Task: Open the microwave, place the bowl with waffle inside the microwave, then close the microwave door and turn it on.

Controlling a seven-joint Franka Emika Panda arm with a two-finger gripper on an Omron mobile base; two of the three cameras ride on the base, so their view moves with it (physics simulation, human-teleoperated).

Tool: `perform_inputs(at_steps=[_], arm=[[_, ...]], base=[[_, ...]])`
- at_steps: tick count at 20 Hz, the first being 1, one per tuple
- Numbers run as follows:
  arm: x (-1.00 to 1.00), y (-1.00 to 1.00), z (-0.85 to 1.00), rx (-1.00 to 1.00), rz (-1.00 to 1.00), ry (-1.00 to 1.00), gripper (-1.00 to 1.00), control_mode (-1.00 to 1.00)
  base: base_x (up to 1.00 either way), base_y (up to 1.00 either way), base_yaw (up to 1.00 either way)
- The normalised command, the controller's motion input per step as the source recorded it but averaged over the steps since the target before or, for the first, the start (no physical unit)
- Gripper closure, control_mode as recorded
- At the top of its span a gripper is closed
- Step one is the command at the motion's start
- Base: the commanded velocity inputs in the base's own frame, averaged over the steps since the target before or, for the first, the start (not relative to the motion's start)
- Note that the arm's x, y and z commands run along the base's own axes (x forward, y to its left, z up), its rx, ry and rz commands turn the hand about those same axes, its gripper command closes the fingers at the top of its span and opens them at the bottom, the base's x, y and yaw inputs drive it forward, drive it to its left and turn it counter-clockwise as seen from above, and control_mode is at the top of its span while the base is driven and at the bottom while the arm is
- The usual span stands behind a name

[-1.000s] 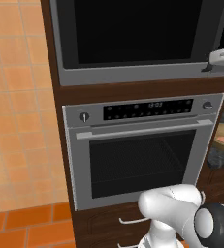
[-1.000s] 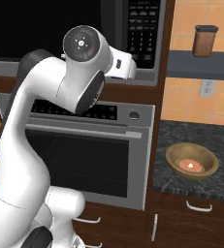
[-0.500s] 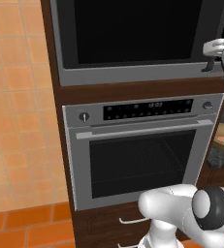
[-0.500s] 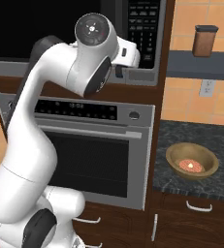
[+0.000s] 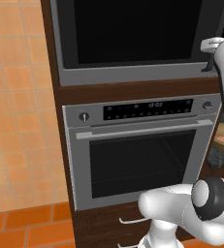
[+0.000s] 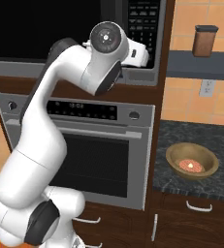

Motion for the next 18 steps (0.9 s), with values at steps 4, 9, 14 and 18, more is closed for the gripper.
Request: perform_inputs(at_steps=[4, 9, 14, 18], arm=[[0.38, -0.07, -0.08, 0.03, 0.00, -0.01, -1.00, -1.00], [0.28, 0.00, -0.10, 0.00, -0.01, 0.00, 1.00, -1.00], [0.09, 0.00, 0.00, 0.01, -0.01, 0.00, 1.00, -1.00], [-0.13, 0.01, 0.00, 0.02, 0.00, 0.00, 1.00, -1.00]], base=[[0.00, 0.00, 0.00], [0.00, 0.00, 0.00], [0.00, 0.00, 0.00], [0.00, 0.00, 0.00]])
